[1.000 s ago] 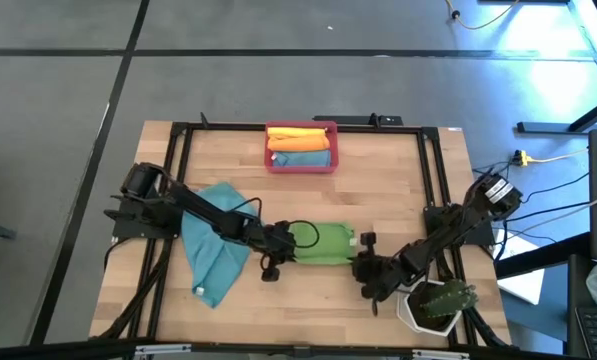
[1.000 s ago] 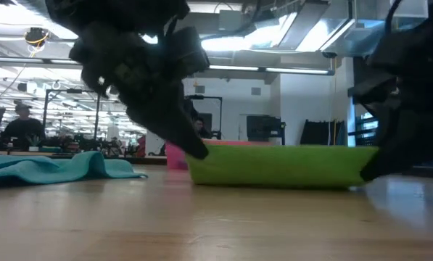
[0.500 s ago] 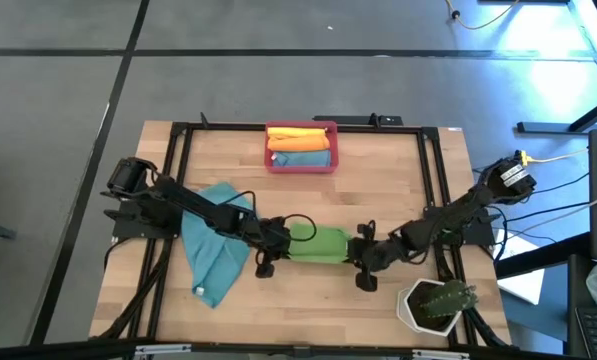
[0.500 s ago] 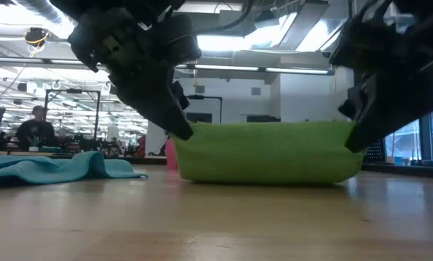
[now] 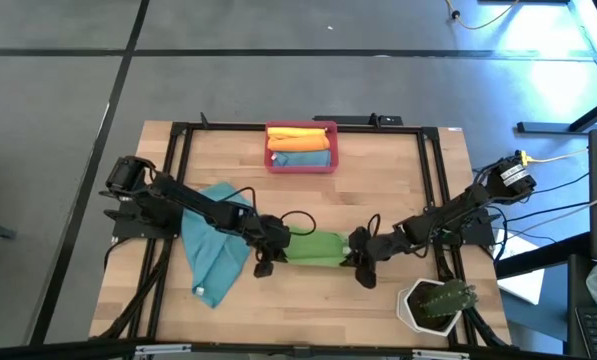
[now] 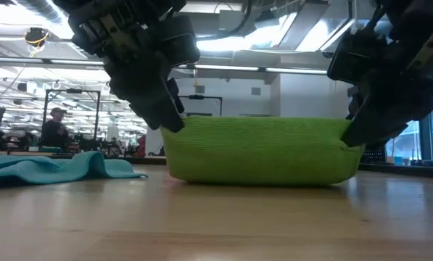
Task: Roll microfiber towels into tight, uniform cylinder then place into a basket
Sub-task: Roll the green microfiber towel
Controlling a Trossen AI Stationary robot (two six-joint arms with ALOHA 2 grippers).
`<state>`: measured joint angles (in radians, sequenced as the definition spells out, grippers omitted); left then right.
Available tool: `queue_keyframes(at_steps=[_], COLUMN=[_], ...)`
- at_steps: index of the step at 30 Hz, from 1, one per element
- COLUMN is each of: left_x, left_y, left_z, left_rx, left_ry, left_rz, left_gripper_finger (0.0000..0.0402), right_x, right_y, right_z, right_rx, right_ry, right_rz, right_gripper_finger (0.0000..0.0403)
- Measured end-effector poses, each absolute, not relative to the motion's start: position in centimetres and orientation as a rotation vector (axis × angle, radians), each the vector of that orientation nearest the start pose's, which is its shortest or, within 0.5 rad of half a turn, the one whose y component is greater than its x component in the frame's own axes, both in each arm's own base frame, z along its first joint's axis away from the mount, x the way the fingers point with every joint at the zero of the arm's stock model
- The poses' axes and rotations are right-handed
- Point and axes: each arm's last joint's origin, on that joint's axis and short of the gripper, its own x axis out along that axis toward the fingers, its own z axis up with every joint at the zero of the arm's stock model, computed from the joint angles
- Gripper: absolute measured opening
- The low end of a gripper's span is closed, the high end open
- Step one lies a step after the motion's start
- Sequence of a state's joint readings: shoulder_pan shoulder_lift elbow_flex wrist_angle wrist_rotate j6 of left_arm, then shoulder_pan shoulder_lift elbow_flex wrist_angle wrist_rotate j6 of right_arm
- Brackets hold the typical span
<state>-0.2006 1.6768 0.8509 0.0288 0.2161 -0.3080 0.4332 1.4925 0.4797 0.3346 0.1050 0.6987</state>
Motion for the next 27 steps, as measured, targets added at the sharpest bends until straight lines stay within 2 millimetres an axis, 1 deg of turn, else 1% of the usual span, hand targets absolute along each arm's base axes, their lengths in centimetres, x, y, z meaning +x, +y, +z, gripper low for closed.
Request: queue_keyframes(at_steps=[4, 8, 12, 16, 19, 22, 23, 25, 27], left_x=[31.9, 32.0, 32.4, 32.6, 32.6, 32.3, 32.4, 32.2, 32.2], left_y=[-6.0, -4.5, -3.9, -3.6, -4.1, -5.3, -5.6, -6.4, -6.8], left_z=[15.6, 14.7, 13.5, 12.6, 12.6, 13.5, 13.9, 14.8, 16.1], left_rx=[-0.307, -0.324, -0.33, -0.371, -0.42, -0.422, -0.406, -0.315, -0.219], left_ry=[0.868, 0.917, 0.945, 0.967, 0.979, 0.96, 0.95, 0.911, 0.861], left_rz=[-0.222, -0.161, -0.146, -0.187, -0.258, -0.306, -0.311, -0.272, -0.237], left_gripper_finger=[0.0, 0.0, 0.0, 0.0, 0.0, 0.0, 0.0, 0.0, 0.0], right_x=[23.3, 23.3, 23.3, 23.4, 23.5, 23.7, 23.7, 23.7, 24.0], right_y=[9.9, 9.2, 8.4, 7.9, 8.0, 8.7, 9.1, 9.6, 10.1], right_z=[12.8, 12.5, 12.2, 12.1, 12.2, 12.7, 12.8, 13.1, 13.6], right_rx=[0.561, 0.594, 0.608, 0.616, 0.645, 0.637, 0.62, 0.557, 0.502], right_ry=[0.757, 0.761, 0.769, 0.777, 0.795, 0.791, 0.786, 0.77, 0.735], right_rz=[0.005, -0.101, -0.192, -0.215, -0.158, -0.018, 0.034, 0.125, 0.162], right_gripper_finger=[0.0007, 0.0006, 0.0006, 0.0006, 0.0006, 0.0006, 0.0006, 0.0006, 0.0006])
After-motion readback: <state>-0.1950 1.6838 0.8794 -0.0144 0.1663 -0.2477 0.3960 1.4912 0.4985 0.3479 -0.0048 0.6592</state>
